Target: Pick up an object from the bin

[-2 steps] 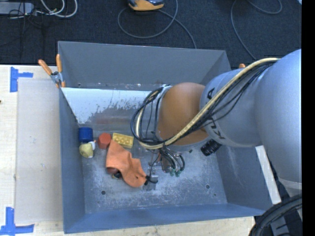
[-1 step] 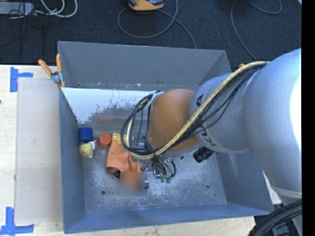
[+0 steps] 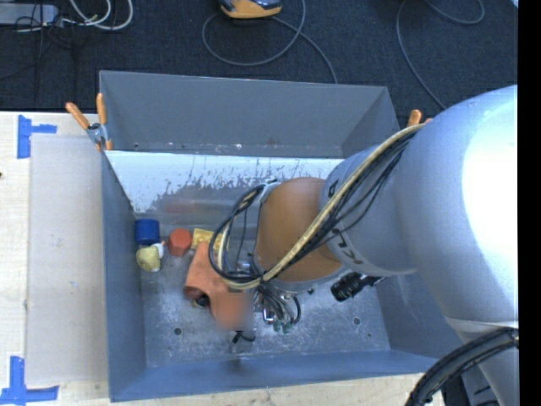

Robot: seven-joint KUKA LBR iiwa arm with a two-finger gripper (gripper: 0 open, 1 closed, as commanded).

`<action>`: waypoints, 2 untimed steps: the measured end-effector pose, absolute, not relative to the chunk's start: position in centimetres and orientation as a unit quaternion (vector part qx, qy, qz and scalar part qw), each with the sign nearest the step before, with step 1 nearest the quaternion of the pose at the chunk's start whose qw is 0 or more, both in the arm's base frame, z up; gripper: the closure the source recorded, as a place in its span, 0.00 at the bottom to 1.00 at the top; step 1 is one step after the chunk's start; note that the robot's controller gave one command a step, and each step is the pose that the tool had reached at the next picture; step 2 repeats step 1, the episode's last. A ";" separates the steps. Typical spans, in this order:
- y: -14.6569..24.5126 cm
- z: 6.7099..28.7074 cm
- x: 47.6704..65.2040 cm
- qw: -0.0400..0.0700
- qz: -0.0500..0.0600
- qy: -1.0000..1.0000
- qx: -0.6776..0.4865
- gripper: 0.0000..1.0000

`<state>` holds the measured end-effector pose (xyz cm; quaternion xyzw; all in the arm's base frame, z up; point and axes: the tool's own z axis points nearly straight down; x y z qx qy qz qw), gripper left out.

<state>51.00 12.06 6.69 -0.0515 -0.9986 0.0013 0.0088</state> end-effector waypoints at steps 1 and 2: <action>12.1 6.9 50.8 0.003 0.000 -0.999 -0.053 1.00; 12.1 6.9 50.8 0.003 0.000 -0.999 -0.053 1.00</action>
Offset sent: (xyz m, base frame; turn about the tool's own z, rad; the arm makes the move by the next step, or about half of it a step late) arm 0.0000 0.0000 0.0000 0.0000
